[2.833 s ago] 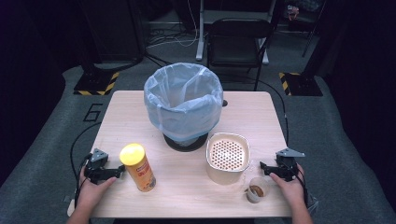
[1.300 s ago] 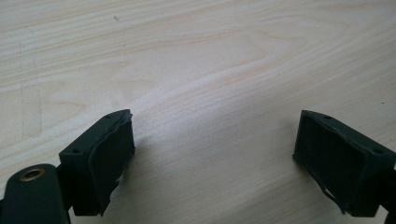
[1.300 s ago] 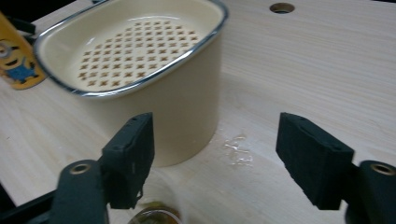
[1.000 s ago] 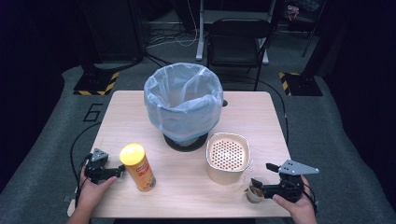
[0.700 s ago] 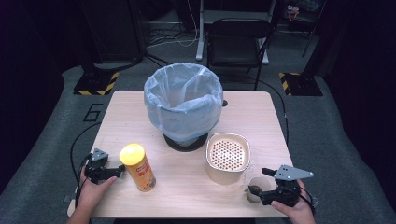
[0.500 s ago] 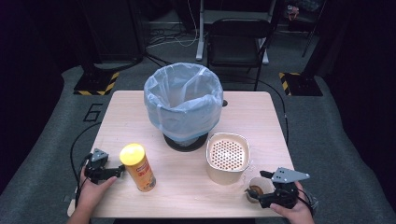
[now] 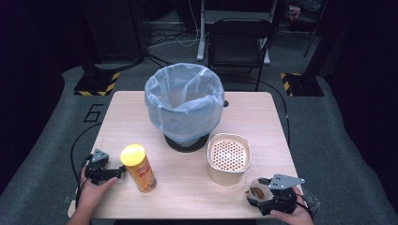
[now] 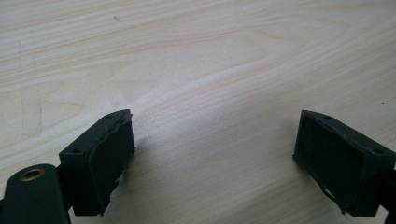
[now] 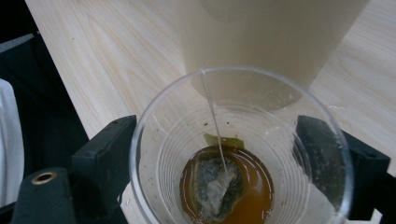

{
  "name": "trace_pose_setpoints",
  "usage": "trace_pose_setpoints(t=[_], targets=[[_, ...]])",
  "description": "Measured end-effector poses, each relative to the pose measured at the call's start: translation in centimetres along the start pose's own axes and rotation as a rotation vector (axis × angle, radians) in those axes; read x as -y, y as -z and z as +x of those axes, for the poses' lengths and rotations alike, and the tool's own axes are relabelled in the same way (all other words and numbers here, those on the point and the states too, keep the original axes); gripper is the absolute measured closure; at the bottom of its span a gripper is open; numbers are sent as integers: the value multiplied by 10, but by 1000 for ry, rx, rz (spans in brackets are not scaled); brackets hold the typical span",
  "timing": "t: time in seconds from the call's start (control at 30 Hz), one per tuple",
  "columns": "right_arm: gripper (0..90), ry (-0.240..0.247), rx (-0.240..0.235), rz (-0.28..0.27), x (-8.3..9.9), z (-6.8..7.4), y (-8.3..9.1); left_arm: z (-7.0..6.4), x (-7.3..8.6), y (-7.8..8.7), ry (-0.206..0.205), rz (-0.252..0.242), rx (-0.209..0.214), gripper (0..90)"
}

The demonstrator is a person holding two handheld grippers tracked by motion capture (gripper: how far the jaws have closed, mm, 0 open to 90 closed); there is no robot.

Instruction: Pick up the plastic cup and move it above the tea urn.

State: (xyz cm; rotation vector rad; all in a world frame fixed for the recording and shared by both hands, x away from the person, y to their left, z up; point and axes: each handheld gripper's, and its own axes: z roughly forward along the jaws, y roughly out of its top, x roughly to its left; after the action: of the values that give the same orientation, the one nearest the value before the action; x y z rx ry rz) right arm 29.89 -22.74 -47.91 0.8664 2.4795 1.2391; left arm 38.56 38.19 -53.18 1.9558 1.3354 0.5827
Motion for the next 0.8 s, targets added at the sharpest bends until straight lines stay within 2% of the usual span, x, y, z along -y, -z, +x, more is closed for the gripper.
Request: trace_pose_setpoints(t=[0.13, 0.3, 0.4, 0.5, 0.8], targets=[[195, 1, -12, 8, 3, -1, -3, 0, 0, 0, -1, 4, 1, 120], [261, 2, 1, 1, 5, -3, -5, 0, 0, 0, -1, 5, 1, 120], [262, -10, 12, -8, 5, -2, -3, 0, 0, 0, 1, 0, 0, 120], [268, 6, 40, -11, 4, -3, -1, 0, 0, 0, 0, 0, 0, 120], [311, 28, 53, -5, 4, -3, 0, 0, 0, 0, -1, 5, 1, 120]])
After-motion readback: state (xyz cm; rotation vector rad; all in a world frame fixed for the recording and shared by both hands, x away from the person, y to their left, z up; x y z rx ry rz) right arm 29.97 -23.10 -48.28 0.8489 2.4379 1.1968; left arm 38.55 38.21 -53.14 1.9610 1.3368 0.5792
